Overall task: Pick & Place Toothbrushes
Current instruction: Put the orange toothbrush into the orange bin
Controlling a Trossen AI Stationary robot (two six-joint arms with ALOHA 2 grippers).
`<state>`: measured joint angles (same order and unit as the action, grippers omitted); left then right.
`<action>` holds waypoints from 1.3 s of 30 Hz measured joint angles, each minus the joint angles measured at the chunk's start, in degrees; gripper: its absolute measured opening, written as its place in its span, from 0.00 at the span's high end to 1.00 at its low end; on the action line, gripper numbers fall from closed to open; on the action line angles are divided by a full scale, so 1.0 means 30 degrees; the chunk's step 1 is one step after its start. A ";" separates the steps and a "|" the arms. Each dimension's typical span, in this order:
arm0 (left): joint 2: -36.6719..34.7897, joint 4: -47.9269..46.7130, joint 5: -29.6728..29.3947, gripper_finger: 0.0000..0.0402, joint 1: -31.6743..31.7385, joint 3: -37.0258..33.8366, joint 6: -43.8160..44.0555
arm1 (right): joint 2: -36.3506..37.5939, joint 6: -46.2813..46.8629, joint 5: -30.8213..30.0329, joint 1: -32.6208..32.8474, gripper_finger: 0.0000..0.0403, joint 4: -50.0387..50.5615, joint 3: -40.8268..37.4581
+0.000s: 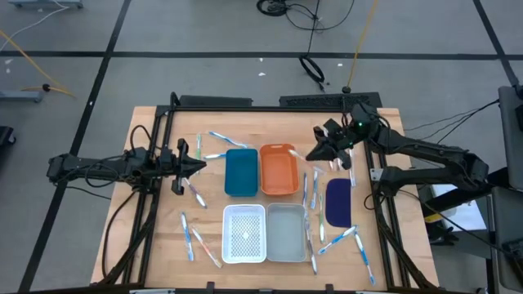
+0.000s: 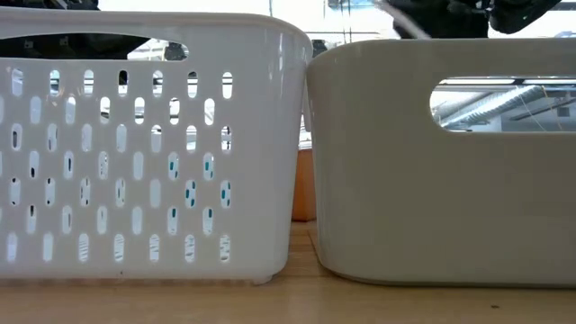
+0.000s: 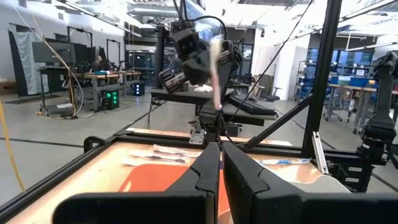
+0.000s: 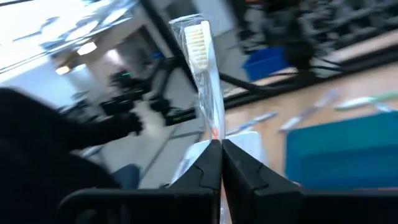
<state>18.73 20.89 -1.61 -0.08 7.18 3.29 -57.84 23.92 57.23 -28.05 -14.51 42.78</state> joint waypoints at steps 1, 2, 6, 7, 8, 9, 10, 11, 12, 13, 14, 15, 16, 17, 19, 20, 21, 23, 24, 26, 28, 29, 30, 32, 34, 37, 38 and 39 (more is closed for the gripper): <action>-0.0004 -0.0003 0.0000 0.95 0.0000 0.0000 0.0000 | -0.0002 0.0143 0.0516 0.0000 1.00 -0.0336 0.0000; 0.0003 -0.0003 0.0000 0.95 0.0000 0.0000 0.0000 | -0.0011 0.0285 0.0930 0.0000 1.00 -0.0676 0.0000; -0.0001 -0.0003 0.0000 0.95 0.0000 0.0000 0.0005 | -0.0005 0.0802 0.0984 0.0000 1.00 -0.1172 0.0007; -0.0004 -0.0003 0.0000 0.95 0.0000 0.0000 0.0015 | -0.0015 0.0961 0.0881 0.0000 1.00 -0.1106 0.0007; -0.0002 -0.0003 0.0000 0.95 0.0000 0.0000 0.0015 | -0.0015 0.1395 0.0446 0.0010 1.00 -0.1061 0.0007; -0.0002 -0.0003 0.0000 0.95 0.0000 0.0000 0.0012 | -0.0015 0.2076 -0.0291 0.0047 1.00 -0.1056 0.0007; 0.0002 -0.0003 0.0000 0.95 0.0000 0.0000 0.0007 | -0.0011 0.2908 -0.1264 0.0150 1.00 -0.1052 0.0007; -0.0004 -0.0003 0.0000 0.95 0.0000 0.0000 0.0007 | -0.0015 0.3757 -0.2260 0.0273 1.00 -0.0969 0.0007; -0.0004 -0.0003 0.0000 0.95 0.0000 0.0000 0.0022 | -0.0015 0.4602 -0.3383 0.0421 1.00 -0.0868 0.0007; -0.0004 -0.0010 0.0000 0.95 0.0000 0.0000 0.0022 | -0.0015 0.5393 -0.4417 0.0631 1.00 -0.0781 0.0007; 0.0000 -0.0010 0.0000 0.95 0.0000 0.0000 0.0022 | -0.0015 0.6272 -0.5393 0.0890 1.00 -0.0665 0.0007; 0.0003 -0.0004 0.0000 0.95 0.0000 0.0000 0.0042 | -0.0015 0.7276 -0.6431 0.1200 1.00 -0.0544 0.0007; 0.0004 -0.0010 0.0000 0.95 0.0000 0.0000 0.0066 | -0.0015 0.8222 -0.7459 0.1528 1.00 -0.0385 0.0007; 0.0001 -0.0010 0.0000 0.95 0.0000 0.0000 0.0066 | -0.0015 0.9016 -0.8440 0.1875 1.00 -0.0124 0.0007; 0.0002 -0.0009 0.0000 0.95 0.0000 0.0000 0.0066 | -0.0016 1.0067 -0.9826 0.2584 1.00 0.0346 0.0007; 0.0000 -0.0010 0.0000 0.95 0.0000 0.0000 0.0066 | -0.0022 1.0492 -1.0305 0.2891 1.00 0.0426 0.0007; -0.0004 -0.0010 0.0000 0.95 0.0000 0.0000 0.0066 | -0.0015 1.0835 -1.0668 0.3185 1.00 0.0454 0.0007; 0.0002 -0.0010 0.0000 0.95 0.0000 0.0000 0.0066 | -0.0015 1.1329 -1.1374 0.3725 1.00 0.0380 0.0007; 0.0001 -0.0010 0.0000 0.95 0.0000 0.0000 0.0066 | -0.0015 1.1485 -1.1667 0.3948 1.00 0.0400 0.0007; 0.0004 -0.0010 0.0000 0.95 0.0000 0.0000 0.0066 | -0.0015 1.1691 -1.2179 0.4260 1.00 0.0456 0.0007; 0.0001 -0.0010 0.0000 0.95 0.0000 0.0000 0.0066 | -0.0015 1.1739 -1.2667 0.4480 1.00 0.0529 0.0007; 0.0002 -0.0010 0.0000 0.95 0.0000 0.0000 0.0066 | -0.0015 1.1746 -1.2763 0.4539 1.00 0.0606 0.0015; 0.0001 -0.0010 0.0000 0.95 0.0000 0.0000 0.0066 | -0.0015 1.1802 -1.3050 0.4620 1.00 0.0770 0.0015; -0.0002 -0.0018 0.0000 0.95 0.0000 0.0000 0.0066 | -0.0015 1.1794 -1.3245 0.4732 1.00 0.1079 0.0015; -0.0004 -0.0018 0.0000 0.95 0.0000 0.0000 0.0066 | -0.0015 1.1770 -1.3608 0.4842 1.00 0.1184 0.0015; 0.0004 -0.0018 0.0000 0.95 0.0000 0.0000 0.0068 | -0.0015 1.1553 -1.4131 0.5039 1.00 0.1220 0.0015; 0.0000 -0.0018 0.0000 0.95 0.0000 0.0000 0.0066 | -0.0015 1.1376 -1.4450 0.5136 1.00 0.1247 0.0015; 0.0004 -0.0018 0.0000 0.95 0.0000 0.0000 0.0066 | -0.0015 1.1225 -1.4802 0.5231 1.00 0.1288 0.0015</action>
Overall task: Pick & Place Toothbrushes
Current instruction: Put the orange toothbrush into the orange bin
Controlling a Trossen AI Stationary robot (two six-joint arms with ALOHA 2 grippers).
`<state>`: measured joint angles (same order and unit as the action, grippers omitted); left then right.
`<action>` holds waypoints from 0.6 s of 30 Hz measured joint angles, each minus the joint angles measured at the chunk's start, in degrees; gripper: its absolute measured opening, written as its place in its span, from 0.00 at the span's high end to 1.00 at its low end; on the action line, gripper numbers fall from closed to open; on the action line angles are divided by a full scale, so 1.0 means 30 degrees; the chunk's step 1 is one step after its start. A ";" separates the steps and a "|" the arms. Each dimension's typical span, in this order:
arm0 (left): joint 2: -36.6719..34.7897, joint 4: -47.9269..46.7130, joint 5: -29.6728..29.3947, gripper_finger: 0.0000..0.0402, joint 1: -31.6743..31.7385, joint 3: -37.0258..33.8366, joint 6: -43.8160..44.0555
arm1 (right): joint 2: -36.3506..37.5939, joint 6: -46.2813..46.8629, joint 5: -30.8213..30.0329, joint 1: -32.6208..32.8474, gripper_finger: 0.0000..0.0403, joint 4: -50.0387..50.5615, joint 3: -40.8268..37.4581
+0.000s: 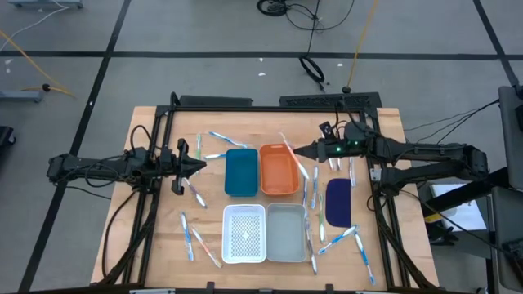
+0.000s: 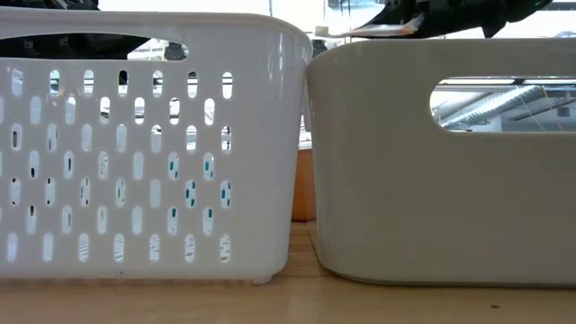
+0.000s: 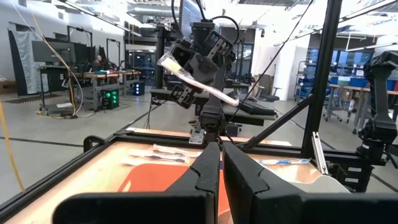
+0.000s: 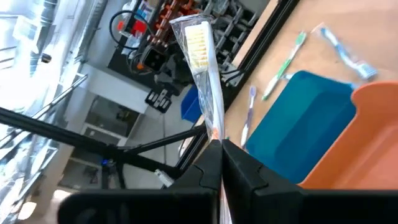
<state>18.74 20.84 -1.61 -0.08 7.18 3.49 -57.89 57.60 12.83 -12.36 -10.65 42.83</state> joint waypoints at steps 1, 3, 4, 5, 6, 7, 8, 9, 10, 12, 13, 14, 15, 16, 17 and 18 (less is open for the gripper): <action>0.0000 0.0000 0.0000 0.95 0.0000 0.0000 0.0004 | -0.0032 -0.0150 -0.0416 0.0107 1.00 0.0068 0.0004; -0.0007 0.0000 0.0000 0.95 0.0000 0.0000 0.0024 | -0.0242 -0.0484 -0.1066 0.0364 1.00 0.0082 0.0015; 0.0000 0.0000 0.0000 0.95 0.0000 0.0000 0.0029 | -0.0387 -0.0604 -0.1454 0.0523 1.00 0.0127 0.0015; -0.0001 -0.0003 0.0000 0.95 0.0000 0.0000 0.0029 | -0.0551 -0.0745 -0.1936 0.0696 1.00 0.0172 0.0015; -0.0007 0.0000 0.0000 0.95 0.0000 0.0000 0.0029 | -0.0755 -0.0942 -0.2498 0.0879 1.00 0.0186 0.0015; -0.0007 0.0000 0.0000 0.95 0.0000 0.0000 0.0036 | -0.1013 -0.1099 -0.3131 0.1063 1.00 0.0207 0.0021; 0.0000 -0.0005 0.0000 0.95 0.0000 0.0000 0.0095 | -0.1318 -0.1234 -0.3706 0.1249 1.00 0.0213 0.0022; -0.0005 0.0000 0.0000 0.95 0.0000 0.0000 0.0159 | -0.1635 -0.1391 -0.4202 0.1408 1.00 0.0249 0.0022; -0.0005 0.0000 0.0000 0.95 0.0000 0.0000 0.0244 | -0.1950 -0.1490 -0.4621 0.1520 1.00 0.0333 0.0022; -0.0007 0.0000 0.0000 0.95 0.0000 0.0000 0.0395 | -0.2618 -0.1647 -0.5323 0.1649 1.00 0.0453 0.0161; 0.0000 0.0000 0.0000 0.95 0.0000 0.0000 0.0398 | -0.2933 -0.1889 -0.5588 0.1669 1.00 0.0634 0.0375; -0.0007 0.0000 0.0000 0.95 0.0000 0.0000 0.0401 | -0.3222 -0.2114 -0.5849 0.1662 1.00 0.0908 0.0614; -0.0006 0.0000 -0.0006 0.95 0.0000 0.0000 0.0407 | -0.3558 -0.2338 -0.5913 0.1662 1.00 0.1184 0.0900; -0.0007 0.0000 0.0000 0.95 0.0000 0.0000 0.0408 | -0.3910 -0.2533 -0.6042 0.1662 1.00 0.1359 0.1238; 0.0000 -0.0004 0.0000 0.95 0.0000 0.0000 0.0408 | -0.4256 -0.2673 -0.6210 0.1662 1.00 0.1564 0.1596; -0.0004 -0.0004 0.0000 0.95 0.0000 0.0000 0.0435 | -0.4544 -0.2929 -0.6267 0.1672 1.00 0.2045 0.1973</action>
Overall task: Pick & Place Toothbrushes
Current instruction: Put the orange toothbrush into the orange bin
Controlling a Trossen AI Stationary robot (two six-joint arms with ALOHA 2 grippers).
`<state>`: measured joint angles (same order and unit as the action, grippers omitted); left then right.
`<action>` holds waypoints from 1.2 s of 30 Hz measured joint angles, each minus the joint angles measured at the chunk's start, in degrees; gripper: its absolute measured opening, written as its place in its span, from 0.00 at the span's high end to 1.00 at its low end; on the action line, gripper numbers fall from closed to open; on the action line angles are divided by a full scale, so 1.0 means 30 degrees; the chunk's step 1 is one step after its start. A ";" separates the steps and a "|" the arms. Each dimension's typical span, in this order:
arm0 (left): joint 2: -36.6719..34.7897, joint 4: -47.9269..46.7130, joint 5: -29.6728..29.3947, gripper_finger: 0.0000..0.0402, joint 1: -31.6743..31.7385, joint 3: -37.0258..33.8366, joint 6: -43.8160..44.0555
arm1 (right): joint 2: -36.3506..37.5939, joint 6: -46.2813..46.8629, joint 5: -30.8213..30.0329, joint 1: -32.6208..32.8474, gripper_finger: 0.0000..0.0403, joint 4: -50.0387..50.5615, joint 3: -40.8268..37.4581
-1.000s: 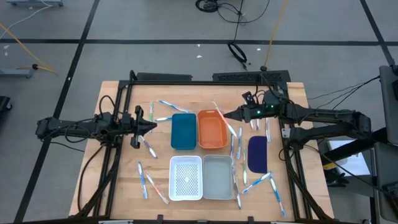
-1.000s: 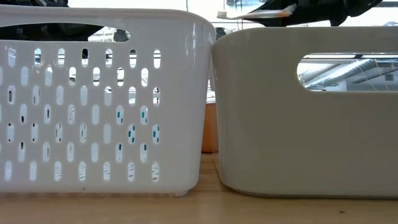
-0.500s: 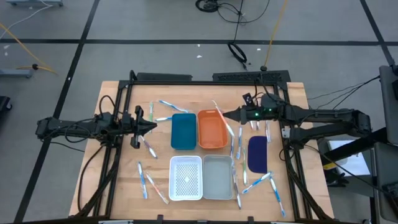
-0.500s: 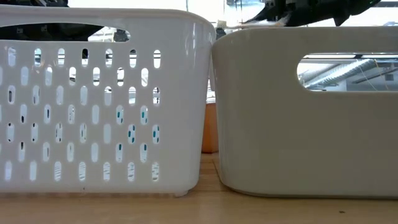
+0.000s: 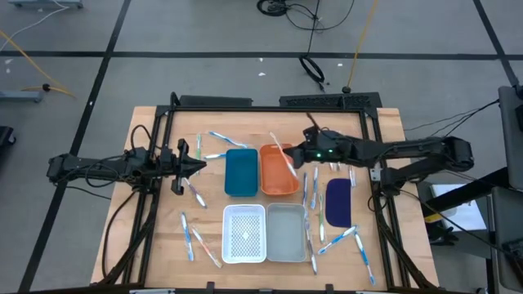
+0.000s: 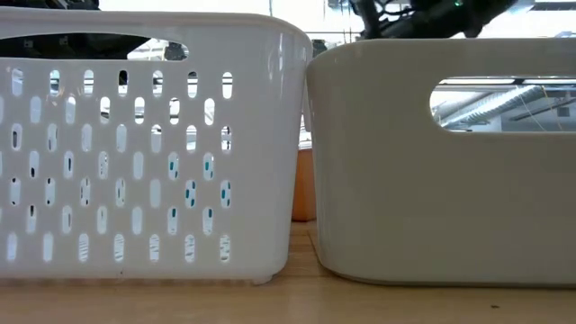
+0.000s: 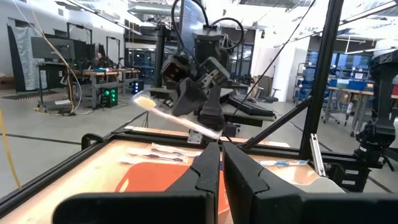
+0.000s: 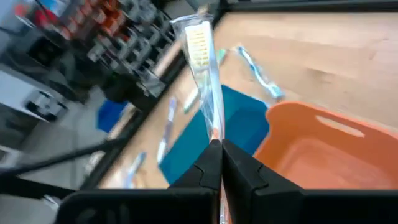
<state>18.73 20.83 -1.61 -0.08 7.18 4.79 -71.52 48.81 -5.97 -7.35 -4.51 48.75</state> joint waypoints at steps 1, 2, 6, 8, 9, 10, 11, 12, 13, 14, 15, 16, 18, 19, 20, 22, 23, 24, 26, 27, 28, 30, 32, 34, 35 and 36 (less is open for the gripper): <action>-0.0004 0.0011 0.0000 0.95 0.0000 0.0000 0.0034 | -0.0268 -0.0275 -0.0076 0.0020 1.00 0.0498 0.0364; -0.0002 0.0009 0.0000 0.95 0.0000 0.0000 0.0055 | -0.0608 -0.0519 -0.0315 0.0086 1.00 0.1009 0.0826; 0.0001 0.0006 0.0000 0.95 0.0000 0.0000 0.0082 | -0.1759 -0.1139 -0.2122 0.0375 1.00 0.4337 0.2252; 0.0000 0.0004 0.0000 0.95 0.0000 0.0000 0.0082 | -0.2346 -0.1144 -0.2677 0.0386 1.00 0.4906 0.2646; -0.0004 0.0004 0.0000 0.95 0.0000 0.0000 0.0075 | -0.2563 -0.1146 -0.2888 0.0383 1.00 0.5050 0.2729; 0.0001 0.0004 0.0000 0.95 0.0000 0.0000 0.0075 | -0.2757 -0.1084 -0.2988 0.0368 1.00 0.5105 0.2751; 0.0004 0.0004 0.0000 0.95 0.0000 0.0000 0.0075 | -0.2974 -0.0965 -0.2981 0.0368 1.00 0.5070 0.2770; -0.0003 0.0004 0.0000 0.95 0.0000 0.0000 0.0075 | -0.3244 -0.0877 -0.2941 0.0368 1.00 0.4973 0.2775; -0.0004 0.0004 0.0000 0.95 0.0000 0.0000 0.0075 | -0.3491 -0.0775 -0.2792 0.0368 1.00 0.4985 0.2777; -0.0004 0.0010 0.0000 0.95 0.0000 0.0000 0.0069 | -0.3723 -0.0690 -0.2450 0.0370 1.00 0.5042 0.2777; 0.0004 0.0004 0.0000 0.95 0.0000 0.0000 0.0075 | -0.3975 -0.0617 -0.2279 0.0383 1.00 0.5025 0.2777; -0.0001 0.0004 0.0000 0.95 0.0000 0.0000 0.0070 | -0.4169 -0.0574 -0.1992 0.0383 1.00 0.4997 0.2777; -0.0001 0.0010 0.0000 0.95 0.0000 0.0000 0.0074 | -0.4556 -0.0664 -0.1920 0.0418 1.00 0.4871 0.2777; 0.0004 0.0004 0.0000 0.95 0.0000 0.0000 0.0069 | -0.4742 -0.0796 -0.1927 0.0444 1.00 0.4633 0.2777; 0.0003 0.0004 0.0000 0.95 0.0000 0.0000 0.0069 | -0.4886 -0.0925 -0.1924 0.0470 1.00 0.4457 0.2777; 0.0003 0.0004 0.0000 0.95 0.0000 0.0000 0.0068 | -0.4942 -0.0996 -0.1924 0.0478 1.00 0.4446 0.2777; 0.0004 0.0004 0.0000 0.95 0.0000 0.0000 0.0068 | -0.4935 -0.1004 -0.1925 0.0478 1.00 0.4362 0.2777; 0.0004 0.0004 0.0000 0.95 0.0000 0.0000 0.0068 | -0.4920 -0.1004 -0.1953 0.0478 1.00 0.4312 0.2777; 0.0000 0.0004 0.0000 0.95 0.0000 0.0000 0.0068 | -0.4925 -0.1004 -0.2005 0.0478 1.00 0.4459 0.2777; 0.0004 0.0004 0.0000 0.95 0.0000 0.0000 0.0060 | -0.4928 -0.1004 -0.2002 0.0478 1.00 0.4520 0.2777; 0.0000 0.0004 0.0000 0.95 0.0000 0.0000 0.0068 | -0.4928 -0.1004 -0.2005 0.0478 1.00 0.4490 0.2777; 0.0004 0.0005 0.0000 0.95 0.0000 0.0000 0.0062 | -0.4940 -0.1004 -0.2013 0.0478 1.00 0.4442 0.2777; 0.0000 0.0008 0.0000 0.95 0.0000 0.0000 0.0060 | -0.5380 -0.1004 -0.2025 0.0492 1.00 0.4227 0.2777; 0.0003 0.0004 0.0000 0.95 0.0000 0.0000 0.0060 | -0.5670 -0.1011 -0.1939 0.0492 1.00 0.4535 0.2763; -0.0002 0.0004 -0.0006 0.95 0.0000 0.0000 0.0060 | -0.5833 -0.1011 -0.1942 0.0492 1.00 0.4567 0.2741; -0.0004 0.0009 0.0000 0.95 0.0000 0.0000 0.0051 | -0.6056 -0.1004 -0.1973 0.0492 1.00 0.4167 0.2753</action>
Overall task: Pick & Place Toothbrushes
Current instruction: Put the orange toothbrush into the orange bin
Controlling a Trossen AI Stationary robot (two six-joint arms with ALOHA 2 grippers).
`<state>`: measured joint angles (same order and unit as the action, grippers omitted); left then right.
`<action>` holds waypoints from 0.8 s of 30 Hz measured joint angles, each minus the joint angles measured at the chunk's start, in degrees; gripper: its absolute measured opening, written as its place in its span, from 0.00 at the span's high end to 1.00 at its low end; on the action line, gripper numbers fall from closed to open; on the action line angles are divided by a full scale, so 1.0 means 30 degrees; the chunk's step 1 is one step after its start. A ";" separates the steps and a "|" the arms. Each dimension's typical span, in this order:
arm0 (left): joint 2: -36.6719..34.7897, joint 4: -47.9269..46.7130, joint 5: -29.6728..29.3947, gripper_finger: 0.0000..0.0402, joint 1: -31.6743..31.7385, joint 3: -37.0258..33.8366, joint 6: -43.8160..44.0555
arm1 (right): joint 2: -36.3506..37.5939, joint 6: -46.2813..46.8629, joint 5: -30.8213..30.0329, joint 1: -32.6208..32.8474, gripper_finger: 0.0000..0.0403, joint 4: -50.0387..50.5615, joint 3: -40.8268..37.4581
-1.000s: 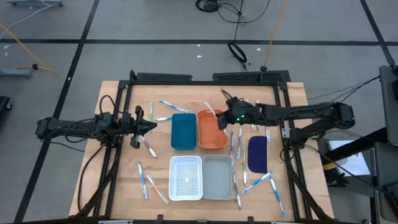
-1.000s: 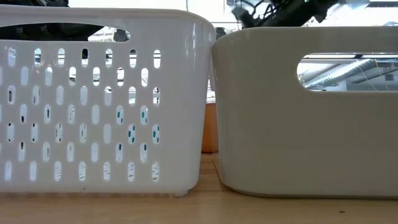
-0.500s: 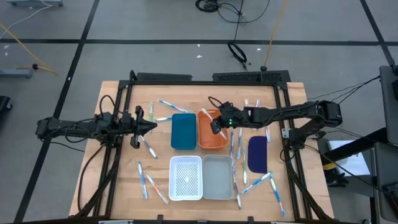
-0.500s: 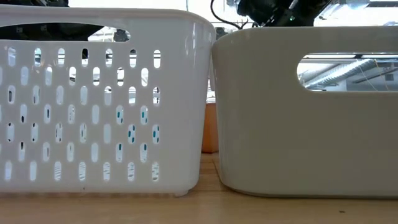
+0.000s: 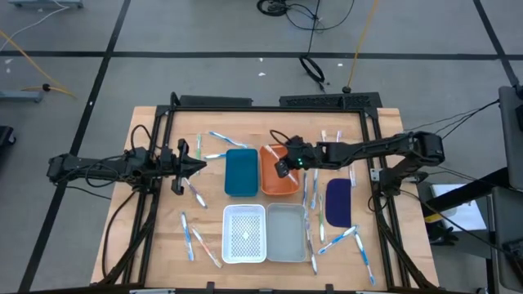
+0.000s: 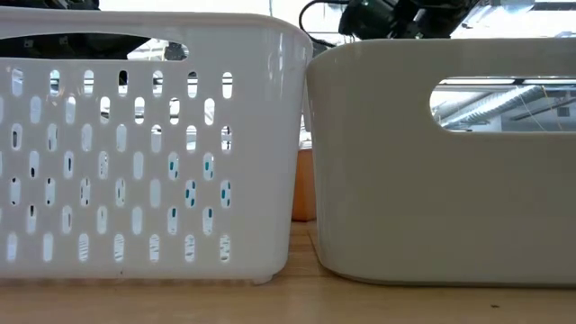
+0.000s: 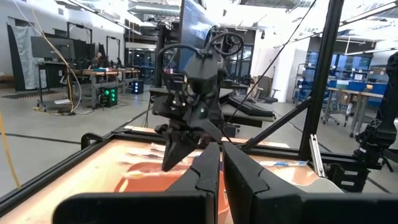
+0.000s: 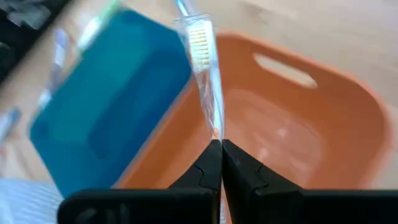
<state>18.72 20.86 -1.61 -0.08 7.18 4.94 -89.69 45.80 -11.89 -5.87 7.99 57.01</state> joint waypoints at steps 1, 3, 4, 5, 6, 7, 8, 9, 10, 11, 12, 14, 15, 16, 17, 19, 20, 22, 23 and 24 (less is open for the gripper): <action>0.0007 -0.0002 0.0000 0.95 0.0000 0.0000 -0.0012 | -0.0132 -0.0007 -0.0029 0.0000 1.00 -0.0155 0.0051; 0.0000 0.0004 -0.0007 0.95 0.0000 0.0000 -0.0005 | -0.0187 0.0000 -0.0047 -0.0003 1.00 0.0305 0.0005; 0.0002 0.0005 -0.0005 0.95 0.0000 0.0000 -0.0018 | -0.0183 -0.0003 -0.0023 -0.0007 1.00 0.0258 -0.0027; 0.0007 -0.0005 0.0000 0.95 0.0000 0.0000 -0.0058 | -0.0183 -0.0005 0.0000 -0.0007 1.00 0.0050 -0.0010; 0.0003 -0.0004 -0.0004 0.95 0.0000 0.0000 -0.0055 | -0.0176 -0.0007 0.0012 -0.0007 1.00 0.0042 0.0017; 0.0000 0.0017 -0.0007 0.95 0.0000 0.0000 -0.0034 | -0.0243 -0.0007 0.0005 -0.0007 1.00 0.0079 0.0017; 0.0007 0.0010 0.0000 0.95 0.0000 0.0000 -0.0041 | -0.0395 -0.0007 0.0011 -0.0007 1.00 -0.0010 0.0017; 0.0007 0.0002 0.0000 0.95 0.0000 0.0000 -0.0069 | -0.0534 -0.0001 0.0079 -0.0007 1.00 -0.0007 0.0017; 0.0002 0.0002 0.0000 0.95 0.0000 0.0000 -0.0071 | -0.0660 -0.0002 0.0219 -0.0007 1.00 0.0191 0.0012; 0.0000 0.0013 -0.0009 0.95 0.0000 0.0000 -0.0042 | -0.0792 0.0016 0.0557 -0.0011 1.00 0.0264 -0.0001; 0.0002 0.0015 -0.0003 0.95 0.0000 0.0000 -0.0045 | -0.0896 0.0117 0.0714 -0.0012 1.00 0.0122 -0.0002; 0.0000 -0.0003 0.0000 0.95 0.0000 0.0000 -0.0038 | -0.1124 0.0337 0.1003 -0.0007 1.00 0.0043 0.0010; 0.0000 0.0017 0.0000 0.95 0.0000 0.0000 -0.0020 | -0.1232 0.0342 0.1025 -0.0007 1.00 0.0050 0.0003; 0.0007 0.0010 0.0000 0.95 0.0000 0.0000 -0.0027 | -0.1268 0.0349 0.1032 -0.0007 1.00 -0.0007 0.0003; 0.0007 0.0002 0.0000 0.95 0.0000 0.0000 -0.0034 | -0.1262 0.0342 0.1025 -0.0007 1.00 -0.0046 0.0003; 0.0000 0.0010 0.0000 0.95 0.0000 0.0000 0.0006 | -0.1206 0.0342 0.1004 -0.0013 1.00 -0.0320 0.0003; 0.0005 0.0005 0.0003 0.95 0.0000 0.0000 -0.0002 | -0.1203 0.0347 0.1008 -0.0036 1.00 -0.0346 0.0010; 0.0000 0.0002 0.0000 0.95 0.0000 0.0000 0.0010 | -0.1234 0.0454 0.1010 -0.0051 1.00 -0.0281 0.0010; 0.0000 0.0002 0.0002 0.95 0.0000 0.0000 0.0002 | -0.1240 0.0488 0.1010 -0.0058 1.00 -0.0292 0.0010; 0.0007 0.0002 0.0000 0.95 0.0000 0.0000 0.0002 | -0.1231 0.0489 0.1010 -0.0068 0.99 -0.0292 0.0010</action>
<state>18.74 20.86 -1.61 -0.08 7.18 4.95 -93.38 47.27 -8.86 -6.07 7.11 57.04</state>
